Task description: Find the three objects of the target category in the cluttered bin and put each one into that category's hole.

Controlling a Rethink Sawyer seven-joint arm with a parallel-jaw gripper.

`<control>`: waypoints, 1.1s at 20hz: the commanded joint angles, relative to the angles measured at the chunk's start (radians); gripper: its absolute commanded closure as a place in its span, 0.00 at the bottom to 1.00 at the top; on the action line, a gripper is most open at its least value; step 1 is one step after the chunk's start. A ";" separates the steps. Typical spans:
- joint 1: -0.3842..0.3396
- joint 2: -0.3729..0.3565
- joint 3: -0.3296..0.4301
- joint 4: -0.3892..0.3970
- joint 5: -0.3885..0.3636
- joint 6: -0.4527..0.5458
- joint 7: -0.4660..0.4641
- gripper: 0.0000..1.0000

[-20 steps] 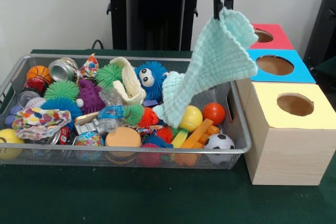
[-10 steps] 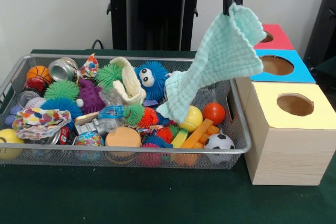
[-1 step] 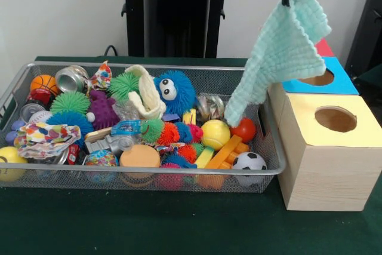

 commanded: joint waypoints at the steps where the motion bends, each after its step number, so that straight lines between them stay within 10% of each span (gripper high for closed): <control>1: 0.052 -0.009 -0.061 0.047 0.065 0.072 0.336 1.00; 22: 0.178 -0.009 -0.126 -0.017 0.153 0.124 0.462 1.00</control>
